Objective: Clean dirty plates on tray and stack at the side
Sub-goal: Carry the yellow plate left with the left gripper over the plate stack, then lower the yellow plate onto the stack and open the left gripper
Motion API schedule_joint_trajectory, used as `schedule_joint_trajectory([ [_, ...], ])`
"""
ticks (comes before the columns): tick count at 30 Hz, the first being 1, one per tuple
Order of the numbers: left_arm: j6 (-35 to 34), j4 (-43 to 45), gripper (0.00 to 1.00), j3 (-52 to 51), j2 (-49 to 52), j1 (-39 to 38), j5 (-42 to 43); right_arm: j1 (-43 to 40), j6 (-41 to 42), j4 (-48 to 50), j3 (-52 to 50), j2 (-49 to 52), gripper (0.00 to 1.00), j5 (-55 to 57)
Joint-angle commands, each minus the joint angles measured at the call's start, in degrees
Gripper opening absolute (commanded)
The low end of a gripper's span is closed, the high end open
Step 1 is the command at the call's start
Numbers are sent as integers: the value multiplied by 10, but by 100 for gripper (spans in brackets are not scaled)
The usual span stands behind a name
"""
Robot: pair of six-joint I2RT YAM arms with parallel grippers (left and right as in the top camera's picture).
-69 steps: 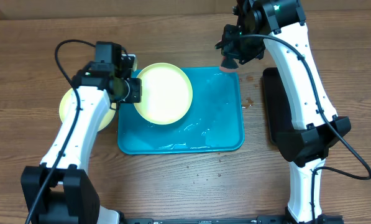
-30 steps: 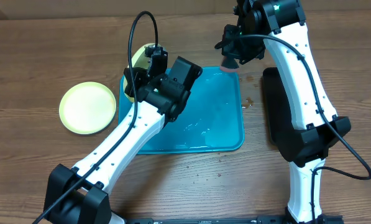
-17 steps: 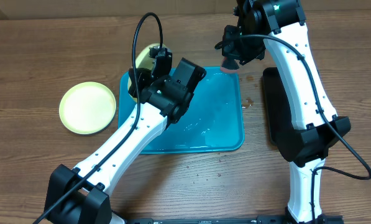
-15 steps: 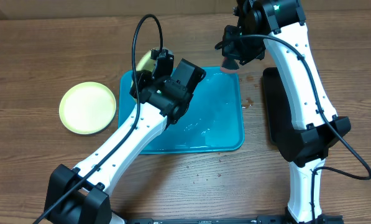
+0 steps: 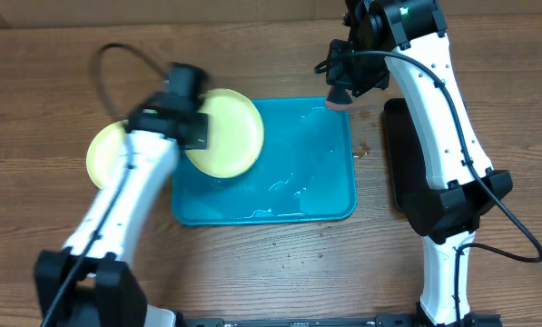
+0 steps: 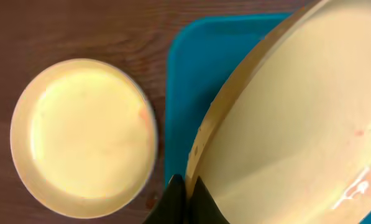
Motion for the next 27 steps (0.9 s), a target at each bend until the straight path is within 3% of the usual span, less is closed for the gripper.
schedule_joint_trajectory([
  [1, -8, 0, 4, 2, -32, 99, 157, 2, -3, 2, 6, -3, 4, 8],
  [6, -16, -4, 4, -6, -28, 232, 192, 2, -3, 2, 6, -3, 4, 7],
  [12, -18, 15, 4, -24, -20, 318, 191, 2, -3, 4, 6, -3, 4, 7],
  [27, -49, 78, 4, -67, 55, 346, 124, 2, -3, 5, 6, -3, 4, 7],
])
